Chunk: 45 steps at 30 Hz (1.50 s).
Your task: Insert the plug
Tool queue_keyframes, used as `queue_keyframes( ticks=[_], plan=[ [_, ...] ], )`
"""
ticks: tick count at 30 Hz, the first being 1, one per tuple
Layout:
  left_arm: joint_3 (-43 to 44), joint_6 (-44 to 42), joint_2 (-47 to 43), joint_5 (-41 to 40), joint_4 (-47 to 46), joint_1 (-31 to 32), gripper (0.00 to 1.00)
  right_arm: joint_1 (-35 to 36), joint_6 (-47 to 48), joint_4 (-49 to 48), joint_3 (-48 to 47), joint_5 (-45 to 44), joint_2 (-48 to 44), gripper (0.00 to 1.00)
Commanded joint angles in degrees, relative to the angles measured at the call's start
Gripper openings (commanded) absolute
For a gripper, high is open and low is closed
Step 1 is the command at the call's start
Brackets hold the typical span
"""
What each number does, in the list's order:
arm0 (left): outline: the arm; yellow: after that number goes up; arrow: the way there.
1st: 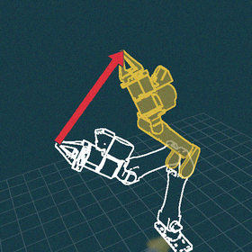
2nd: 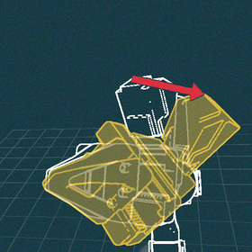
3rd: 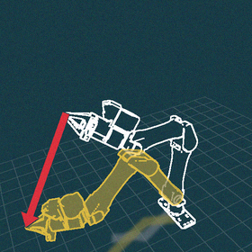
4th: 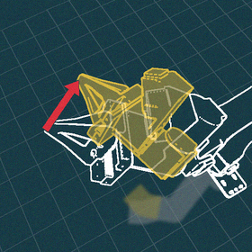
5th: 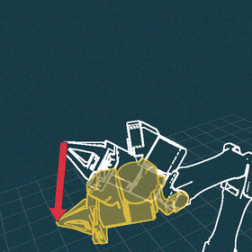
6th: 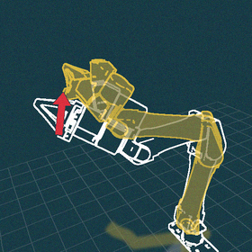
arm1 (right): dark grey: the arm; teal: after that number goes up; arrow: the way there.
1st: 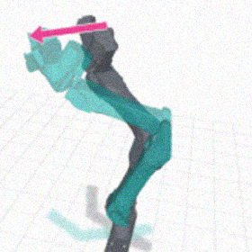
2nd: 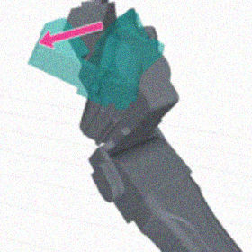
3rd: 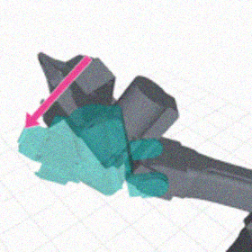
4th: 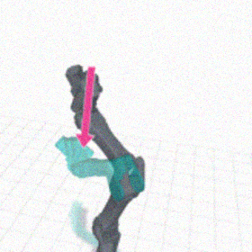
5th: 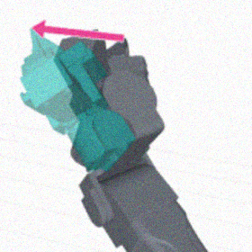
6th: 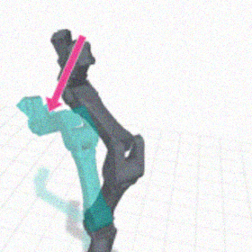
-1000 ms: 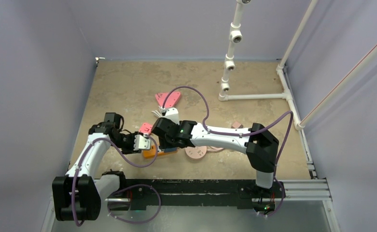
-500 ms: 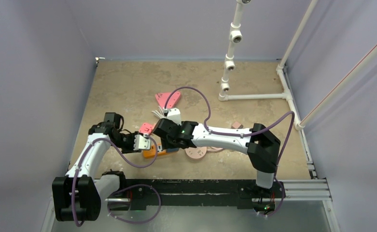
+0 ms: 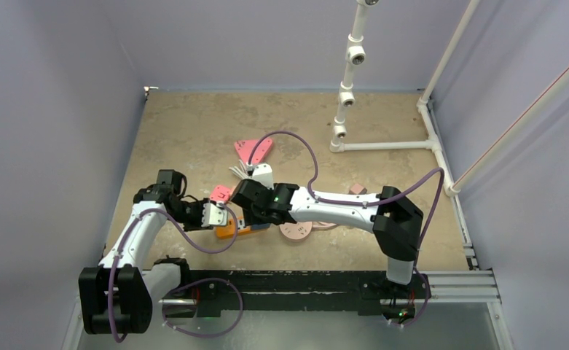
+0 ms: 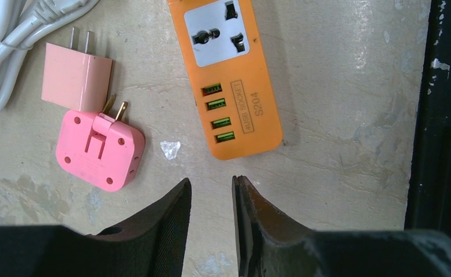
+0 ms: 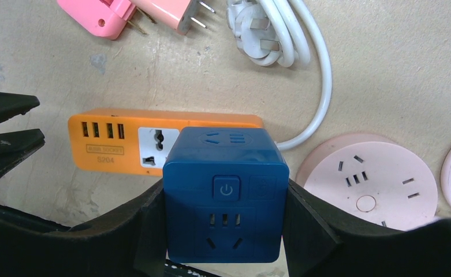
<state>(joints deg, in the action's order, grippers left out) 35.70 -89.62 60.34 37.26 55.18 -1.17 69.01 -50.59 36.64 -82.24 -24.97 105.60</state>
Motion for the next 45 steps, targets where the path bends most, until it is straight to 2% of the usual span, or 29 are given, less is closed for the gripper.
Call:
queue_keyframes(
  ticks=[1,21,45],
  plan=[
    [-0.9,-2.0,-0.8,2.3,-0.6,-0.3,0.31,0.6,-1.6,-0.2,0.9,-2.0,0.0,0.0],
    [-0.8,-1.7,0.4,2.7,-1.6,-0.2,0.26,3.2,-1.7,-0.3,1.7,-3.1,5.4,0.0],
    [-0.1,-1.6,0.3,4.0,-1.7,0.6,0.22,4.6,-1.0,-0.4,3.5,-0.3,12.3,0.0]
  ],
)
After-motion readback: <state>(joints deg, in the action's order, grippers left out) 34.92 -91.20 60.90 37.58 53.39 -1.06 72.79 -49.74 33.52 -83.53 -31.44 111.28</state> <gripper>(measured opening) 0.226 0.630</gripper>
